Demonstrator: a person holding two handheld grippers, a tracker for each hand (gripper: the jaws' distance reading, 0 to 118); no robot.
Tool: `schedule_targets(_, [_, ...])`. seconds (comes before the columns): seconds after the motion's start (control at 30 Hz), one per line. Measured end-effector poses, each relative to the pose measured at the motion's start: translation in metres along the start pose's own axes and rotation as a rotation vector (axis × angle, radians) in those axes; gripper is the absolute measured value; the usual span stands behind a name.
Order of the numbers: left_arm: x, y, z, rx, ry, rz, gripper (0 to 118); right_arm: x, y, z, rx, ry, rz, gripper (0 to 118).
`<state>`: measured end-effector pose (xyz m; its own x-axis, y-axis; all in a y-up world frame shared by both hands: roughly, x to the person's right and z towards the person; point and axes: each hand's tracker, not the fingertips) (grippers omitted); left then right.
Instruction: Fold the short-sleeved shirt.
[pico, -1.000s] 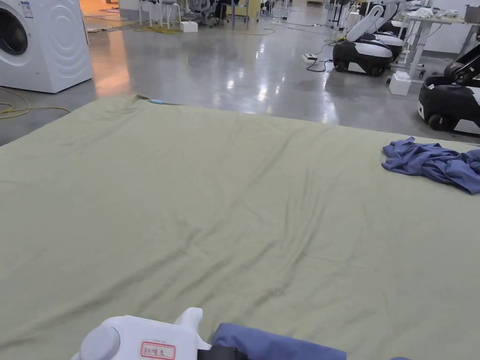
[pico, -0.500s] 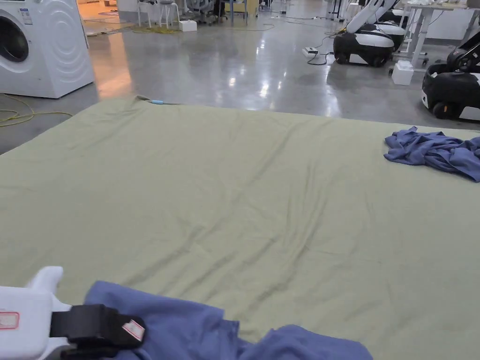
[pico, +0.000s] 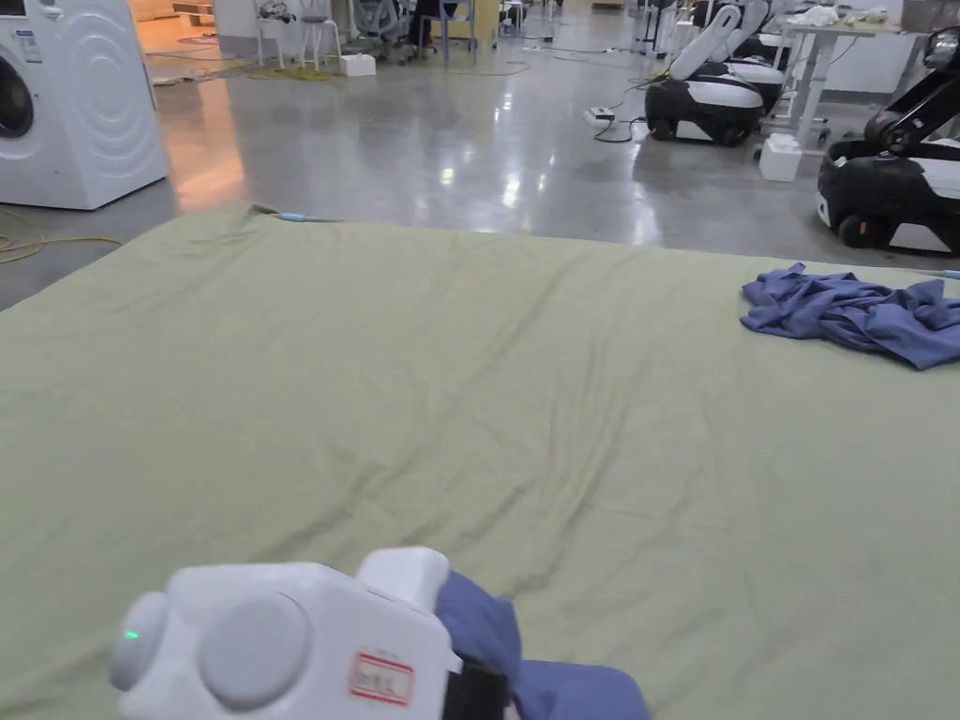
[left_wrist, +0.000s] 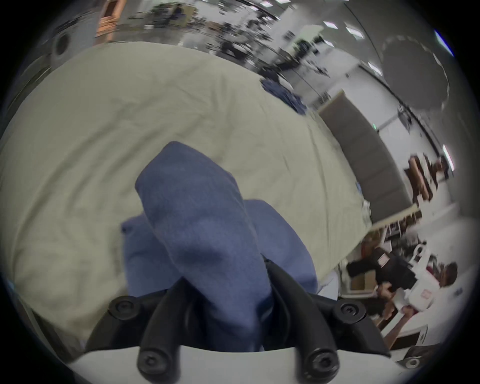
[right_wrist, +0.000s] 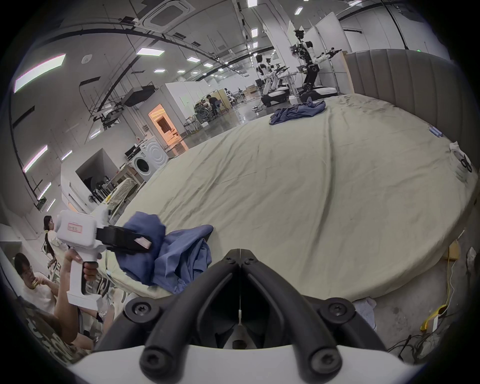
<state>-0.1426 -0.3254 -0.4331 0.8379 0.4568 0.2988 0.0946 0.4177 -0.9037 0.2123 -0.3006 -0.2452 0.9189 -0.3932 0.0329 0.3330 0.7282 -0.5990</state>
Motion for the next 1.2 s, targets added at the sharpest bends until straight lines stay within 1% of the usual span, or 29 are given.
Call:
schedule_targets(0.07, [0.014,-0.001,-0.018,0.007,-0.031,0.006,20,0.003,0.000,0.004,0.006,-0.004,-0.007,2])
schedule_targets(0.1, [0.017,-0.003,-0.023,0.009,-0.036,0.005,23,0.005,0.000,0.004,0.008,-0.004,-0.014,2])
schedule_targets(0.13, [0.020,-0.004,-0.030,0.009,-0.048,0.000,39,0.007,0.000,0.005,0.008,-0.008,-0.020,2])
schedule_targets(0.17, [0.020,-0.006,-0.034,0.006,-0.125,-0.007,85,0.008,0.000,0.005,0.007,-0.012,-0.022,2])
schedule_targets(0.2, [0.019,-0.009,-0.034,-0.006,-0.213,0.008,105,0.008,-0.001,0.004,0.007,-0.020,-0.021,2])
schedule_targets(0.23, [0.020,-0.011,-0.031,-0.003,-0.321,0.046,113,0.008,-0.001,0.004,0.007,-0.027,-0.019,2])
schedule_targets(0.27, [0.021,-0.012,-0.024,0.001,-0.382,0.080,114,0.008,-0.001,0.004,0.006,-0.029,-0.020,2])
schedule_targets(0.37, [0.011,-0.006,-0.006,0.010,-0.437,0.114,113,0.009,-0.002,0.003,-0.001,-0.016,-0.028,2])
schedule_targets(0.4, [0.005,-0.006,-0.001,0.023,-0.447,0.130,111,0.009,-0.002,0.002,-0.004,-0.014,-0.028,2])
schedule_targets(0.43, [-0.002,-0.007,0.006,0.049,-0.446,0.164,104,0.008,-0.003,0.001,-0.007,-0.014,-0.023,2])
schedule_targets(0.47, [-0.009,-0.008,0.012,0.079,-0.436,0.201,104,0.006,-0.003,0.000,-0.010,-0.016,-0.015,2])
schedule_targets(0.5, [-0.015,-0.008,0.017,0.091,-0.430,0.216,100,0.005,-0.004,0.000,-0.012,-0.017,-0.009,2])
schedule_targets(0.53, [-0.022,-0.010,0.019,0.115,-0.419,0.242,89,0.005,-0.004,0.000,-0.014,-0.013,-0.007,2])
schedule_targets(0.57, [-0.027,-0.012,0.017,0.116,-0.379,0.270,54,0.005,-0.004,-0.001,-0.018,-0.008,-0.007,2])
schedule_targets(0.6, [-0.029,-0.012,0.011,0.098,-0.328,0.295,23,0.005,-0.004,-0.002,-0.023,-0.001,-0.009,2])
schedule_targets(0.63, [-0.030,-0.012,0.001,0.061,-0.284,0.330,7,0.005,-0.004,-0.004,-0.028,0.003,-0.009,2])
schedule_targets(0.67, [-0.030,-0.013,-0.009,0.024,-0.282,0.338,6,0.005,-0.004,-0.004,-0.029,0.004,-0.008,2])
schedule_targets(0.77, [-0.022,-0.025,-0.047,-0.077,-0.417,0.362,6,0.004,-0.005,-0.004,-0.032,-0.002,-0.003,2])
schedule_targets(0.87, [-0.009,-0.031,-0.083,-0.131,-0.406,0.346,5,0.004,-0.006,-0.004,-0.034,0.005,-0.018,2])
schedule_targets(0.97, [0.010,-0.034,-0.100,-0.145,-0.449,0.318,3,0.003,-0.005,-0.008,-0.036,0.011,-0.022,2])
schedule_targets(1.0, [0.018,-0.033,-0.099,-0.134,-0.442,0.263,2,0.001,-0.005,-0.011,-0.038,0.020,-0.021,2])
schedule_targets(1.07, [0.028,-0.032,-0.091,-0.124,-0.433,0.213,1,-0.004,-0.003,-0.018,-0.050,0.062,-0.020,2])
schedule_targets(1.1, [0.029,-0.032,-0.084,-0.116,-0.446,0.233,1,-0.007,-0.001,-0.023,-0.055,0.085,-0.018,2])
schedule_targets(1.2, [0.008,-0.033,-0.035,-0.022,-0.588,0.289,1,-0.026,0.007,-0.047,-0.074,0.192,0.000,2])
